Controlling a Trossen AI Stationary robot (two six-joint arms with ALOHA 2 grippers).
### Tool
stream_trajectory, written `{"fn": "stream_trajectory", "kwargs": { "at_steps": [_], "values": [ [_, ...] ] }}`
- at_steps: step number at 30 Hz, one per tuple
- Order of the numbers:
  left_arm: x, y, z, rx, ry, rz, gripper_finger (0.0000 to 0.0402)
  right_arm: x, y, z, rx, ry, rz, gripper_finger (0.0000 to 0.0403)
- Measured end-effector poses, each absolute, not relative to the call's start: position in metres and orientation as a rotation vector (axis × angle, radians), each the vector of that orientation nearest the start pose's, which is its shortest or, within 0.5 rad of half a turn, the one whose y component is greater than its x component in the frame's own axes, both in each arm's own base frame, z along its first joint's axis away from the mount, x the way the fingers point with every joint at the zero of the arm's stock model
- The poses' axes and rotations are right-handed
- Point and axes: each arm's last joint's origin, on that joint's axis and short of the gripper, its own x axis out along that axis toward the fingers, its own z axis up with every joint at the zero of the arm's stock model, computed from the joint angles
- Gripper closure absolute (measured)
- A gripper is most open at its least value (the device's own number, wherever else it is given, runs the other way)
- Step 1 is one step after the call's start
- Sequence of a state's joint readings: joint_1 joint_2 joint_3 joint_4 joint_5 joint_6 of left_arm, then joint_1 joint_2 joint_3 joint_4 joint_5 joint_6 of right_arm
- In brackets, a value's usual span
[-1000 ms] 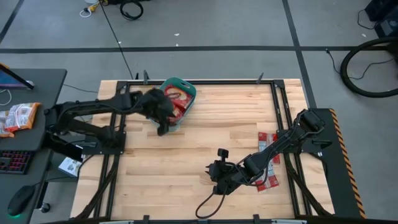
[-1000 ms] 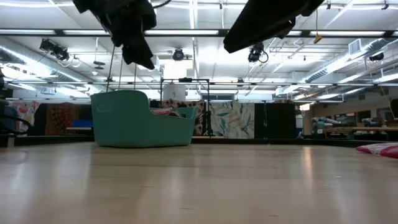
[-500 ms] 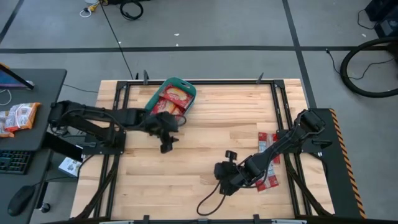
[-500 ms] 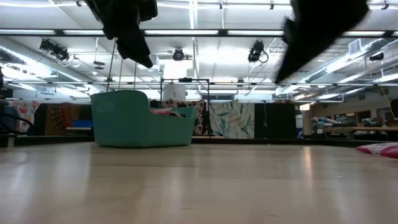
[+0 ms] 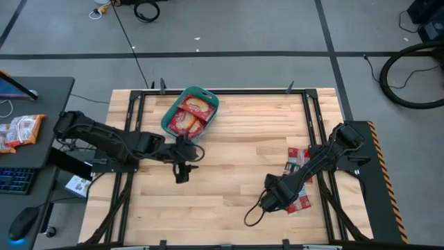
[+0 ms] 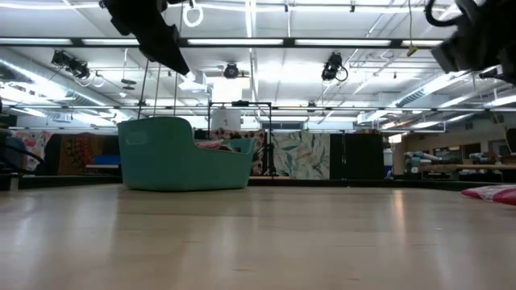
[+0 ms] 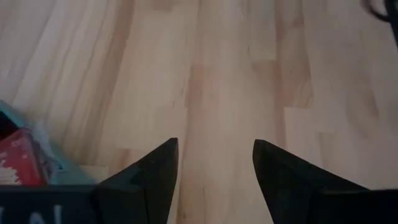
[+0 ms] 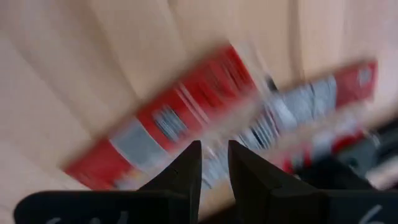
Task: Sort popcorn bags into baskets
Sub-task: Put the popcorn bag into the green bin
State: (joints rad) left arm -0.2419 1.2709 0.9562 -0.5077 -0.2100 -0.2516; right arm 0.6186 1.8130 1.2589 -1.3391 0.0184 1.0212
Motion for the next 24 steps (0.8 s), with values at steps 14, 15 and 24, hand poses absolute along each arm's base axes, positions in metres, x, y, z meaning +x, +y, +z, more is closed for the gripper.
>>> {"fn": "stream_trajectory", "kwargs": {
  "at_steps": [14,15,24],
  "values": [
    [0.248,-0.074,0.266,-0.032,0.801,0.005,0.0192,0.203,0.110,0.147,0.189,1.910,-0.474,0.0346],
    [0.248,-0.074,0.266,-0.031,0.803,0.006,0.0192,0.199,0.105,0.146,0.199,1.914,-0.473,0.0348],
    [0.248,-0.074,0.266,-0.031,0.804,0.006,0.0192,0.186,0.072,0.128,0.475,1.772,-0.342,0.0358]
  ]
}}
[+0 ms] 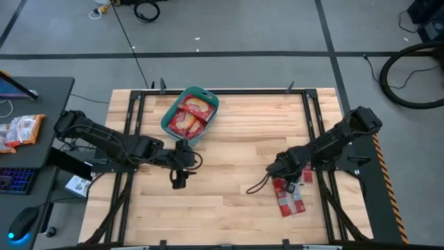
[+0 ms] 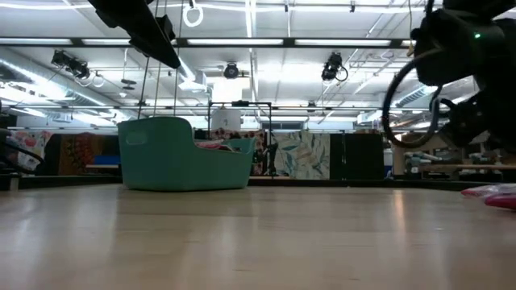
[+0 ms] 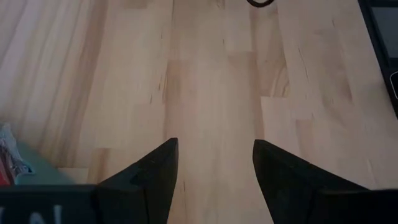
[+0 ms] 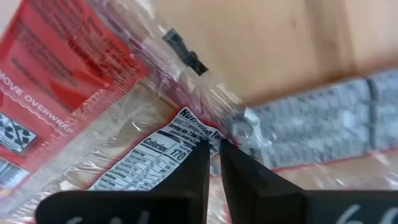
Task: Sort popcorn bags into baskets
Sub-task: Put the popcorn bag into the green bin
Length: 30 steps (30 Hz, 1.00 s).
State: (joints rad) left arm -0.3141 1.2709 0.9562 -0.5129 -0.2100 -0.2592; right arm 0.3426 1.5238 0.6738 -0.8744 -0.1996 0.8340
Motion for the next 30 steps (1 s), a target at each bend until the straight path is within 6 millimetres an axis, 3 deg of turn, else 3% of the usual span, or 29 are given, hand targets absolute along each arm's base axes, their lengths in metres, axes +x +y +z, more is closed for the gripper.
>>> {"fn": "stream_trajectory", "kwargs": {
  "at_steps": [4,9,13,17,23,30],
  "values": [
    [0.248,-0.074,0.266,-0.031,0.802,0.006,0.0192,0.199,0.068,0.130,0.501,1.691,-0.324,0.0360],
    [0.248,-0.074,0.267,-0.033,0.799,0.005,0.0192,0.241,0.072,0.145,0.386,1.318,-0.230,0.0361],
    [0.248,-0.074,0.267,-0.034,0.796,0.005,0.0191,0.275,0.079,0.172,0.324,1.013,-0.096,0.0361],
    [0.248,-0.074,0.267,-0.051,0.795,0.012,0.0191,0.291,0.084,0.199,0.279,0.922,-0.059,0.0365],
    [0.253,-0.085,0.261,-0.005,0.793,-0.038,0.0191,0.285,0.096,0.204,0.310,1.013,-0.044,0.0369],
    [0.280,-0.114,0.228,0.140,0.783,-0.143,0.0191,0.268,0.127,0.199,0.358,1.059,-0.074,0.0369]
  ]
}}
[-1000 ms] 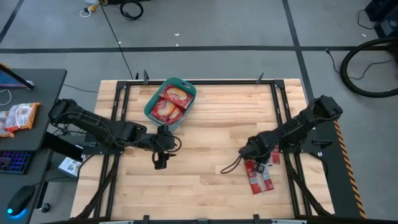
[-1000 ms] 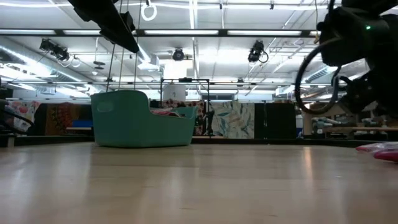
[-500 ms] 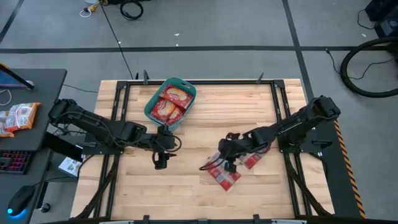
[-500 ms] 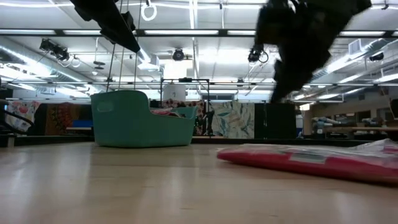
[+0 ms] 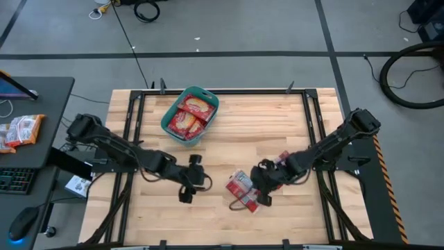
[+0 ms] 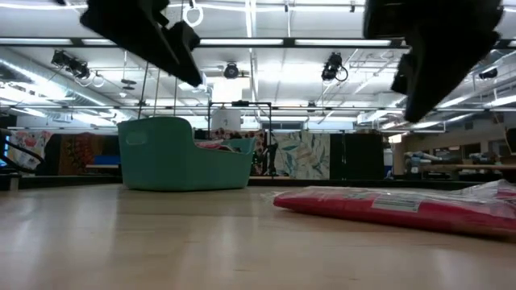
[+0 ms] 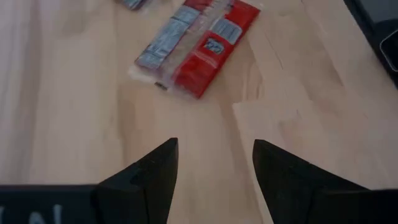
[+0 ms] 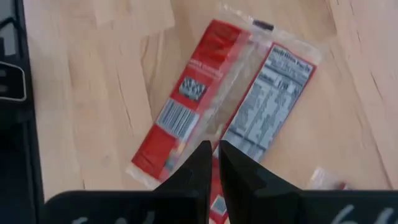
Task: Sort popcorn bags into baskets
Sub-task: Put the popcorn bag into the green bin
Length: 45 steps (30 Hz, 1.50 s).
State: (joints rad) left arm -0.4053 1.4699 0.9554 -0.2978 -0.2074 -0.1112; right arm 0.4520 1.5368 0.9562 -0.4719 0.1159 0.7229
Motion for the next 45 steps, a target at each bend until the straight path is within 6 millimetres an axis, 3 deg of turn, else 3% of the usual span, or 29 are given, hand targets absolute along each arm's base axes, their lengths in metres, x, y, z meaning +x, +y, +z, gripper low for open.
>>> {"fn": "stream_trajectory", "kwargs": {
  "at_steps": [9,19,23,29,35,41,45],
  "values": [
    [0.307,-0.132,0.184,0.349,0.759,-0.104,0.0191,0.250,0.157,0.199,0.346,0.959,-0.188,0.0369],
    [0.318,-0.143,0.154,0.309,0.803,-0.119,0.0191,0.229,0.156,0.155,0.382,1.132,-0.328,0.0380],
    [0.330,-0.154,0.153,0.322,0.795,-0.130,0.0192,0.238,0.160,0.142,0.358,1.137,-0.284,0.0390],
    [0.345,-0.164,0.138,0.454,0.828,-0.161,0.0192,0.272,0.162,0.124,0.348,0.999,-0.148,0.0393],
    [0.344,-0.171,0.132,0.634,0.833,-0.219,0.0192,0.304,0.158,0.117,0.309,0.827,-0.025,0.0389],
    [0.337,-0.175,0.130,0.861,0.856,-0.247,0.0192,0.310,0.156,0.122,0.307,0.824,0.010,0.0392],
    [0.339,-0.171,0.130,0.905,0.859,-0.240,0.0192,0.309,0.160,0.123,0.307,0.814,0.013,0.0391]
  ]
}}
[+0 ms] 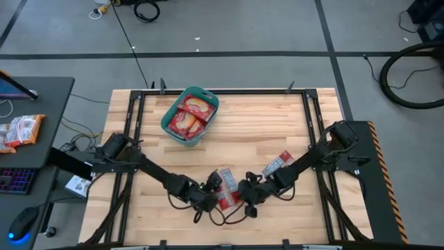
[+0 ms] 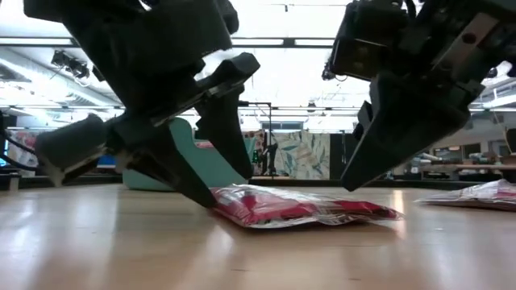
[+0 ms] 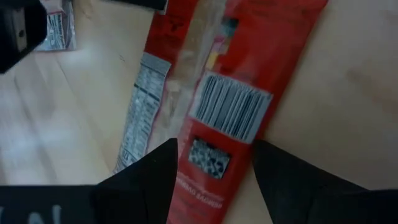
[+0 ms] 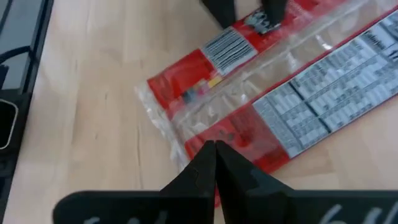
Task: Sort popcorn bags into baskets
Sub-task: Put the popcorn bag into the green bin
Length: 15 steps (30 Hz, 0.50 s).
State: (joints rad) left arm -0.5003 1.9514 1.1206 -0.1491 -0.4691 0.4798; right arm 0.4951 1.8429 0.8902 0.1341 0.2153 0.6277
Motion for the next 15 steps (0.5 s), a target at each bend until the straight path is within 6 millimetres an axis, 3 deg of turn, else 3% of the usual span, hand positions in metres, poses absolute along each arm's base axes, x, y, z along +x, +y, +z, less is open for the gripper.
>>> {"fn": "stream_trajectory", "kwargs": {
  "at_steps": [15],
  "values": [
    [0.345,-0.154,0.128,0.979,0.904,-0.353,0.0193,0.313,0.151,0.122,0.308,0.800,-0.040,0.0391]
  ]
}}
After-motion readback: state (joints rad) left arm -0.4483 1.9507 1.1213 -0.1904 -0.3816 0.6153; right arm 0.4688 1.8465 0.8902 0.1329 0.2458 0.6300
